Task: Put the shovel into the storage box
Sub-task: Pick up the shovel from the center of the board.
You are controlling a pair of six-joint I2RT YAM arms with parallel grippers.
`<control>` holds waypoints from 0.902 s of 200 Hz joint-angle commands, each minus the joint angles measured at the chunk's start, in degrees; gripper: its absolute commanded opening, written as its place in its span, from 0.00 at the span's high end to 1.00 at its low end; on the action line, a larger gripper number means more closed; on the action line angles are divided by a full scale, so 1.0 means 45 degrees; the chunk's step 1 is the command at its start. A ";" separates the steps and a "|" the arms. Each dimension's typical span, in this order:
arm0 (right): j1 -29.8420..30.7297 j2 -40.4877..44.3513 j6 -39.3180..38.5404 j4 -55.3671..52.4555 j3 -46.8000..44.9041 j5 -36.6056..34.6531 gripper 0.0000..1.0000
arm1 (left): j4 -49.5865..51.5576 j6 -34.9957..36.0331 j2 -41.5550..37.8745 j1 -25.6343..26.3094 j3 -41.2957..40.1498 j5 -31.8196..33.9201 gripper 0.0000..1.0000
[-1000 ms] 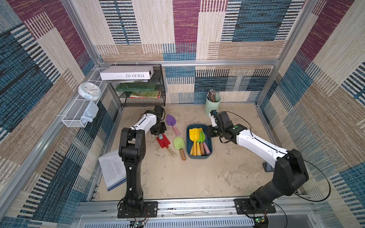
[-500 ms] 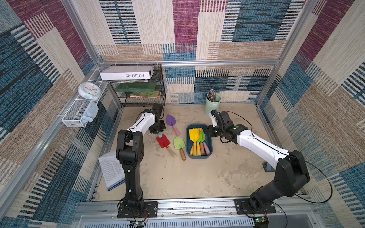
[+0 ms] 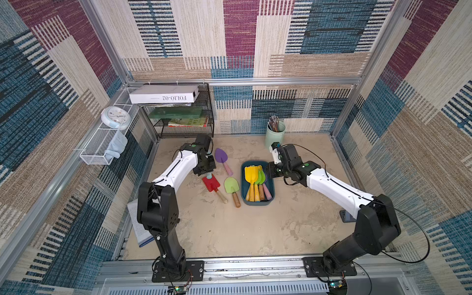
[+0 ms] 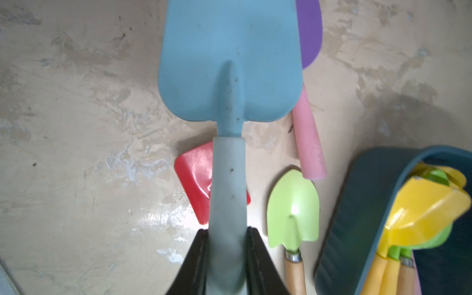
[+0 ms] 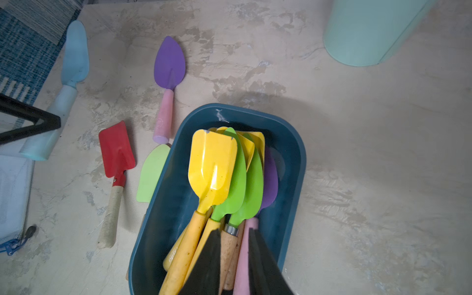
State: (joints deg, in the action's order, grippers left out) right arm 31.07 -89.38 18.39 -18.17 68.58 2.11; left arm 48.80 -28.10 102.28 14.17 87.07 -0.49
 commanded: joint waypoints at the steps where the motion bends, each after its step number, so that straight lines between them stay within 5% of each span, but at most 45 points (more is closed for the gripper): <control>1: 0.0001 -0.0144 0.0019 0.0564 0.0298 0.1478 0.77 | 0.0007 0.0033 -0.0771 0.0546 -0.0553 -0.0544 0.93; 78: 0.0005 -0.0829 0.1044 0.2233 0.0812 0.5326 0.73 | -0.0033 -0.0668 -0.2997 0.3277 -0.1468 -0.0677 0.93; 180: 0.0034 -0.1615 0.1654 0.2819 0.1166 0.5839 0.68 | -0.0520 -0.1271 -0.2662 0.4967 -0.1224 -0.0553 0.93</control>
State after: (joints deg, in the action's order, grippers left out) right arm 31.14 -95.88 25.26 -7.31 73.28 27.68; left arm 48.45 -33.04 89.76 35.88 80.79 -3.14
